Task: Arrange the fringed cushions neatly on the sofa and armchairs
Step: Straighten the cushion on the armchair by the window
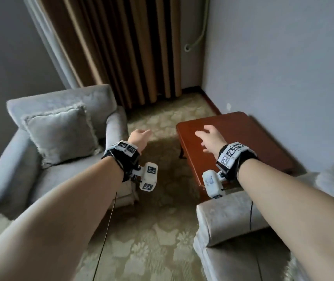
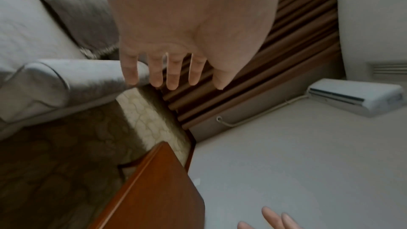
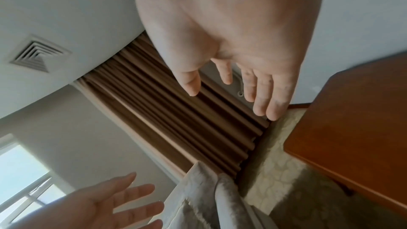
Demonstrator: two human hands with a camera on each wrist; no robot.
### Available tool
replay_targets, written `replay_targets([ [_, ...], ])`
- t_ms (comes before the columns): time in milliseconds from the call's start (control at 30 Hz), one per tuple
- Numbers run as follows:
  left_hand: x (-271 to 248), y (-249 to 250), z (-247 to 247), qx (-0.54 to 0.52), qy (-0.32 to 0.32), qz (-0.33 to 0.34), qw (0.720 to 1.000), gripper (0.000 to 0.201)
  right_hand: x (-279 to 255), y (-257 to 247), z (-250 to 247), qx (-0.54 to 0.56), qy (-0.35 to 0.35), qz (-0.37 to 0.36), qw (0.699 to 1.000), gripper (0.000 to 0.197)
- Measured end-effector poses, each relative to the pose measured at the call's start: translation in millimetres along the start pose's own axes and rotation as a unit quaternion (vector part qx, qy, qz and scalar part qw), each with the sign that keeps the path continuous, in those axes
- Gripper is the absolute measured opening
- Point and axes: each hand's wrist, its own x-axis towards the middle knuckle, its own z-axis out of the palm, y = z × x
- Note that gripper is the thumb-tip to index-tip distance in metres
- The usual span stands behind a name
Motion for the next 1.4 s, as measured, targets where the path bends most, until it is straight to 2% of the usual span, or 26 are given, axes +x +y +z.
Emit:
replay_targets([
  [200,71,-35,-111,-0.062,0.048,-0.042,0.996,0.023,55,-76,108,-0.056,-0.083,-0.035,0.994,0.061],
  [300,100,-55,-148,-0.089,0.081,-0.055,0.991,0.025,85,-102,152,-0.072,-0.12,-0.052,0.989,0.061],
  [500,159,-85,-193,-0.116,0.14,-0.108,0.977,0.029,156,-138,234,-0.078,-0.179,-0.06,0.979,0.059],
  [800,234,-90,-273,-0.127,0.212,-0.127,0.961,0.026,258,-215,337,-0.078,-0.254,-0.106,0.958,0.06],
  [867,241,-99,-290,-0.13,0.229,-0.149,0.953,0.031,268,-227,366,-0.083,-0.275,-0.11,0.952,0.06],
  [967,253,-115,-321,-0.146,0.237,-0.166,0.946,0.027,276,-242,411,-0.089,-0.301,-0.12,0.942,0.059],
  [1033,267,-135,-341,-0.156,0.24,-0.168,0.943,0.037,280,-248,438,-0.089,-0.308,-0.125,0.939,0.059],
  [1167,299,-178,-386,-0.169,0.259,-0.193,0.931,0.021,287,-266,508,-0.101,-0.315,-0.123,0.936,0.055],
  [1400,370,-255,-482,-0.204,0.21,-0.189,0.937,0.014,288,-300,636,-0.123,-0.29,-0.111,0.942,0.058],
])
